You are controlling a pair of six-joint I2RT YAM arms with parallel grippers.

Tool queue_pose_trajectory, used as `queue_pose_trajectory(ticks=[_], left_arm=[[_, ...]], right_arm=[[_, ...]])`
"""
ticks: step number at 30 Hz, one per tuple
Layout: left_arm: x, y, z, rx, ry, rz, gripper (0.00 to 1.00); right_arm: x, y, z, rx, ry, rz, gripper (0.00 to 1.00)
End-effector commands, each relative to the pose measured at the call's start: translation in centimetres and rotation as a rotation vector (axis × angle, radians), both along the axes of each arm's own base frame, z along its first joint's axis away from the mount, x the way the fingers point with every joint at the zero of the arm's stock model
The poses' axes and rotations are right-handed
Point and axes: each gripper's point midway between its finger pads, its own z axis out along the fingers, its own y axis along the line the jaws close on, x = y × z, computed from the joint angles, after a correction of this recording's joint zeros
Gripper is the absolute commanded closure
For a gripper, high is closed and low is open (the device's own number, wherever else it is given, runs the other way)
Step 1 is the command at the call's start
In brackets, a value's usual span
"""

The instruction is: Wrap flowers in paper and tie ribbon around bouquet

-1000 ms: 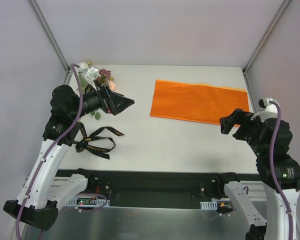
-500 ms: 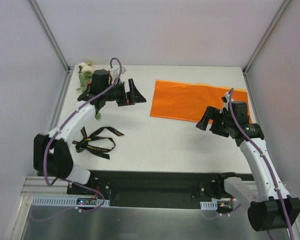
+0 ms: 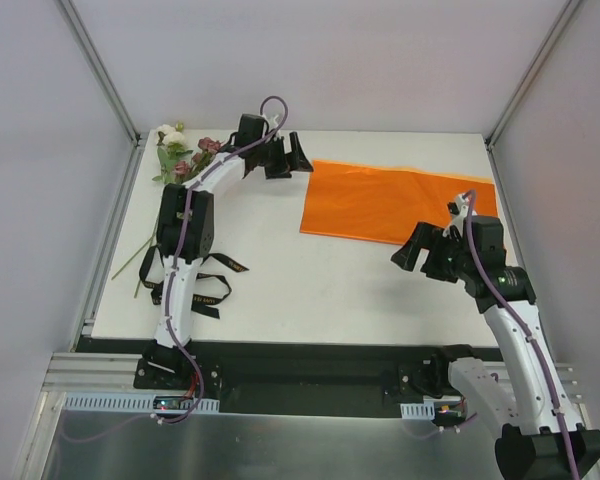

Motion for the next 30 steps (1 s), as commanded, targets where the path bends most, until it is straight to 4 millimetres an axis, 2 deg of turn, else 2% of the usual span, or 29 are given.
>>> queue_pose_trajectory(ticks=[1,3,5,9,12,17,23,24,25,28,30], left_arm=[[5.5,-1.9,1.4,-0.040,-0.115,0.048,0.11],[7.6,-1.8,0.1,-0.030,-0.112,0.115,0.12],[8.9,-1.7,-1.3,-0.046,-0.069,0.194,0.13],[10.2,-2.5,-3.5,-0.106,-0.002,0.260,0.14],[9.9,-4.5,-4.5,-0.177,0.044,0.249,0.14],[8.9,-6.6,-6.5,-0.210,0.104,0.246,0.16],[7.7,-9.2,-7.4,-0.263,0.117,0.186,0.18],[7.6,-9.2,-7.4,-0.271,0.128,0.186,0.19],[7.5,-9.3,-7.5,-0.276,0.131,0.182,0.27],[7.0,-9.5,-6.8,-0.294,0.132,0.156,0.40],[6.8,-9.6,-6.1,-0.300,0.125,0.144,0.45]], right_arm=[[-1.1,0.2,0.8,0.011,-0.007,0.018,0.05],[-1.3,0.0,1.4,0.006,-0.026,0.017,0.05],[-1.3,-0.3,1.5,-0.008,-0.035,0.009,0.05],[-1.4,-0.5,2.0,-0.015,-0.055,-0.004,0.05],[-1.4,-0.9,1.7,-0.028,-0.059,-0.017,0.05],[-1.5,-1.1,0.8,-0.042,-0.030,-0.019,0.05],[-1.8,-1.1,0.7,-0.046,-0.031,-0.018,0.05],[-1.8,-1.2,0.6,-0.048,-0.030,-0.018,0.05],[-1.8,-1.2,0.6,-0.053,-0.028,-0.018,0.05],[-2.1,-1.2,0.2,-0.057,-0.016,-0.014,0.05],[-2.1,-1.2,-0.2,-0.058,-0.003,-0.010,0.05]])
